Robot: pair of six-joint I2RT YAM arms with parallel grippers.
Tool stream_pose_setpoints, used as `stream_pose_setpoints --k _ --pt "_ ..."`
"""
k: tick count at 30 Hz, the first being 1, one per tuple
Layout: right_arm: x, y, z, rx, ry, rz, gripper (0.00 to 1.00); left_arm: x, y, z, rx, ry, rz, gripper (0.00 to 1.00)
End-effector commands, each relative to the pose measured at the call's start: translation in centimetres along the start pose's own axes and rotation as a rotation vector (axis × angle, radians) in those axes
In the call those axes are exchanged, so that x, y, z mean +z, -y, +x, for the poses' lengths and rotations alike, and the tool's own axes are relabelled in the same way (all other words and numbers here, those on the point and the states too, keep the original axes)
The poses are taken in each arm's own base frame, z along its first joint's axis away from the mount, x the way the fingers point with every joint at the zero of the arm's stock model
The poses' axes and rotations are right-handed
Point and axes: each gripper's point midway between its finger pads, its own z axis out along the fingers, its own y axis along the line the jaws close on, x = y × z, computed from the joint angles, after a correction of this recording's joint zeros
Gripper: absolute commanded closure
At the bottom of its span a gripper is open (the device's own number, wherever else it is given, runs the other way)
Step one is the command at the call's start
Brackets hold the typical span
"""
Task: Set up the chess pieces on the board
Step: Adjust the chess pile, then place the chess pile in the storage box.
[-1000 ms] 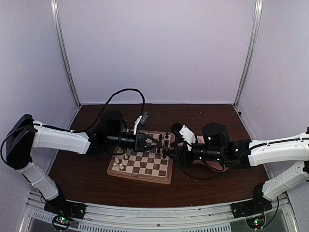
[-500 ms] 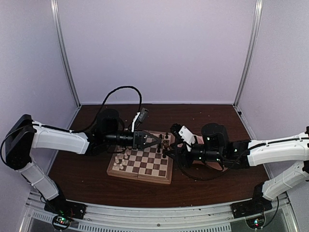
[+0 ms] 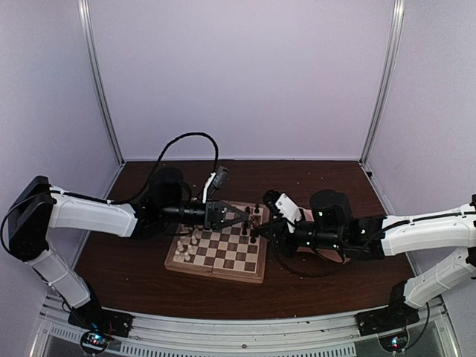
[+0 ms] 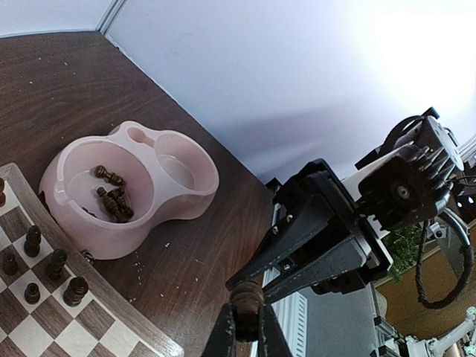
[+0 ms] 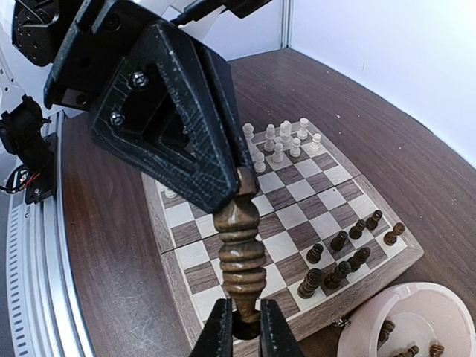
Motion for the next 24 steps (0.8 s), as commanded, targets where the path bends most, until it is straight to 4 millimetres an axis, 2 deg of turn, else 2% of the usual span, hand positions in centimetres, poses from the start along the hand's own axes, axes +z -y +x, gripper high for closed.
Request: stream_pose_setpoints --k 1,4,7,12,15,20,22,24 --pt "-0.2 1.0 -0.7 0.003 0.016 0.053 0.95 -0.7 1.0 -1.3 0.051 0.037 0.014 1.0" --pt "-0.1 2.0 -0.5 0.01 0.0 0.115 0.97 -1.3 0.0 -1.3 0.077 0.03 -0.081 1.0" --pt "-0.2 3.9 -0.1 0.026 -0.017 0.215 0.97 -2.6 -1.8 -1.6 0.117 0.045 -0.234 1.0" --pt "-0.1 5.6 0.4 0.069 -0.038 0.267 0.95 -4.0 -2.3 -2.1 0.19 0.052 -0.333 1.0" --pt "1.0 5.1 0.9 0.07 -0.085 0.223 0.97 -4.4 -2.8 -2.2 0.223 0.039 -0.379 1.0" --pt "3.3 2.1 1.8 0.077 -0.161 0.05 0.99 -5.1 -4.2 -1.9 0.263 0.013 -0.469 1.0" --pt "3.7 2.0 2.2 0.081 -0.178 0.041 0.99 -5.1 -5.0 -1.7 0.273 -0.004 -0.501 1.0" --pt "3.8 2.6 2.4 0.087 -0.185 0.079 0.99 -4.9 -5.8 -1.3 0.278 -0.028 -0.521 1.0"
